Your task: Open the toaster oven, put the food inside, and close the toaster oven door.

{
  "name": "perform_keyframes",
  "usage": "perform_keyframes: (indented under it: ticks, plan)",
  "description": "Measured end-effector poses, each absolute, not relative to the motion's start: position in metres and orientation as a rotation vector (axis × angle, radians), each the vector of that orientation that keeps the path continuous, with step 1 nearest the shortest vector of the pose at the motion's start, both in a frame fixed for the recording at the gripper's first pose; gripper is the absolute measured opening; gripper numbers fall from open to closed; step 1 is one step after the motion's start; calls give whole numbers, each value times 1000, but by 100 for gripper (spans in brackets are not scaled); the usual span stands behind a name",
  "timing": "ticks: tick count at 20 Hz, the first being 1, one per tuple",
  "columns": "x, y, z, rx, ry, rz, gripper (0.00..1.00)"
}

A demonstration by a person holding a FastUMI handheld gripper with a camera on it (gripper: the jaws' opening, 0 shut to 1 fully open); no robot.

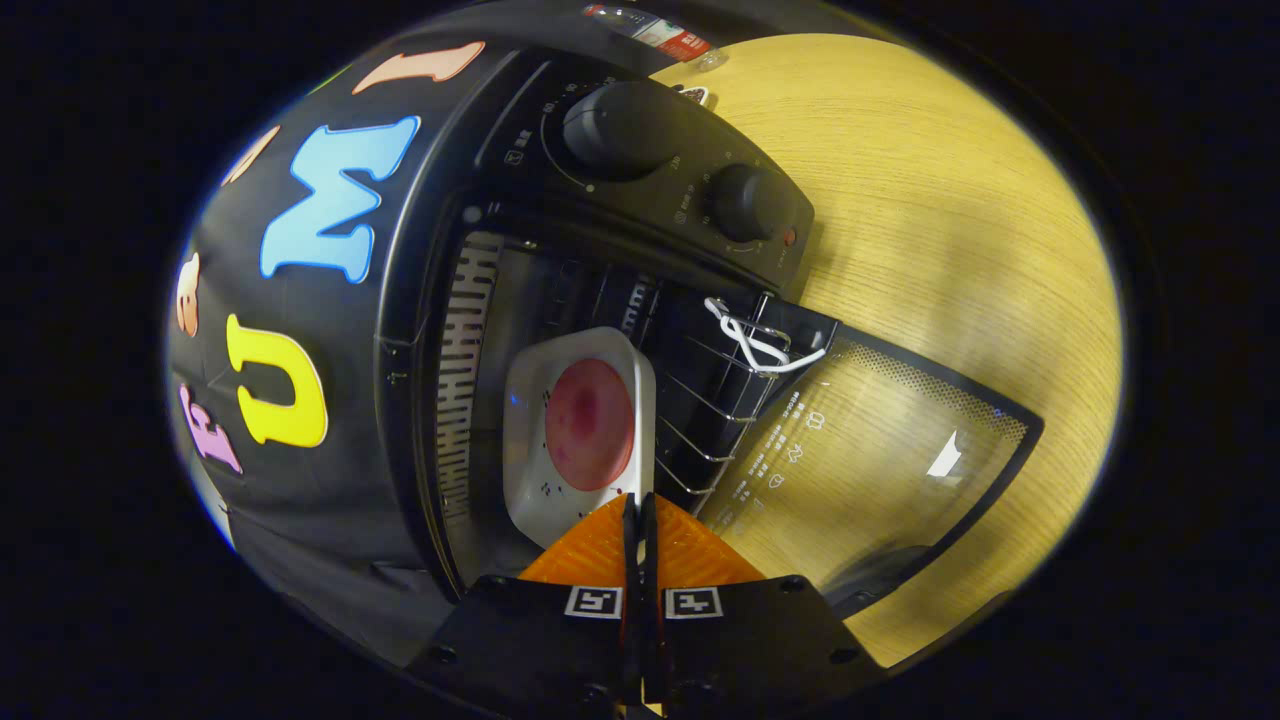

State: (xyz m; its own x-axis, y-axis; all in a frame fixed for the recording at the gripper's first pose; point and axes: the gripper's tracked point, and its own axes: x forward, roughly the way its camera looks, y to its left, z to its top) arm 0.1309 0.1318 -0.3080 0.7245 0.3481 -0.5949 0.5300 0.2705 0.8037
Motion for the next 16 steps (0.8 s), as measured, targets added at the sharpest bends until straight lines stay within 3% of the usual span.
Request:
perform_keyframes:
  ticks: [9,14,16]
  plan:
    - [166,144,-308,1434,729,-171,3]
    - [166,148,-303,1443,724,-126,9]
    - [159,148,-301,1425,733,-117,18]
